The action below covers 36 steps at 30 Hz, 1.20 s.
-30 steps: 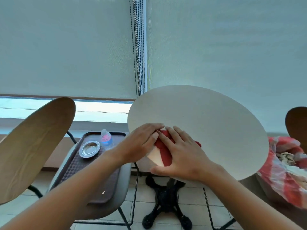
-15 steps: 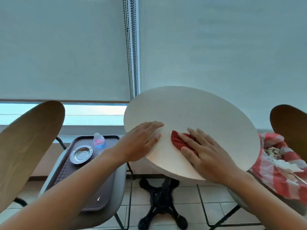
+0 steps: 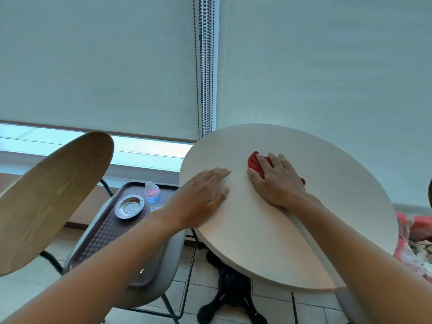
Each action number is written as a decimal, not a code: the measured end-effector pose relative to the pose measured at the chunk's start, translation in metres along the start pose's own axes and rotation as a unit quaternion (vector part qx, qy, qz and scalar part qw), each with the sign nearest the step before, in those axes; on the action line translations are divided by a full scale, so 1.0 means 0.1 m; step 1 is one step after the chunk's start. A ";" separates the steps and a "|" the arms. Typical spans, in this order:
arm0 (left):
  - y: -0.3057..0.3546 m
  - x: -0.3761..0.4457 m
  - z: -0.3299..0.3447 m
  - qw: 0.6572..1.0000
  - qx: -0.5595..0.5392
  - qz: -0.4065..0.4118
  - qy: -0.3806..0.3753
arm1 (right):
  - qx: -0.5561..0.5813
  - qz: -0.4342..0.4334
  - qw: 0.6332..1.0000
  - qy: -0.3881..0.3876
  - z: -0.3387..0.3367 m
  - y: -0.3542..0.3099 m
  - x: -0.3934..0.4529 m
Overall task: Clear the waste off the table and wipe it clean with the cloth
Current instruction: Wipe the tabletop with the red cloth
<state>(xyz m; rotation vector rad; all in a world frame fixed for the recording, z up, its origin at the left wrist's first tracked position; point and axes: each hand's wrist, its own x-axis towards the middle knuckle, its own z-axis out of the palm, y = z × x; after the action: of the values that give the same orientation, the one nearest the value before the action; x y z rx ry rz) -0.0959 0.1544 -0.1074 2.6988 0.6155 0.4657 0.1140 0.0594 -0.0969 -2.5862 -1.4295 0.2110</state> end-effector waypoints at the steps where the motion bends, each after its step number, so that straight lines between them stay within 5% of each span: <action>1: 0.00 -0.02 -0.01 1.000 0.000 -0.006 0.002 | -0.005 -0.024 1.000 0.000 0.01 -0.05 0.00; 21: 0.26 -0.91 -0.14 0.999 0.001 -0.053 0.011 | 0.006 -0.397 0.917 -0.049 0.03 -0.32 -1.07; 29: 0.36 -0.97 -0.20 0.990 0.097 0.055 -0.090 | -0.006 -0.255 0.967 -0.018 0.22 -0.24 -1.53; 36: 0.18 -1.01 -0.17 0.984 0.070 0.163 0.023 | -0.017 -0.260 0.960 0.100 0.46 -0.37 -1.64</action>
<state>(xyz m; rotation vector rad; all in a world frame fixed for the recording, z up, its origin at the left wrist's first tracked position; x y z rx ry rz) -0.1821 0.0964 -0.1090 2.9443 0.2211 0.5874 -0.0127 -0.0563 -0.1269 -2.0800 -1.9673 -0.1448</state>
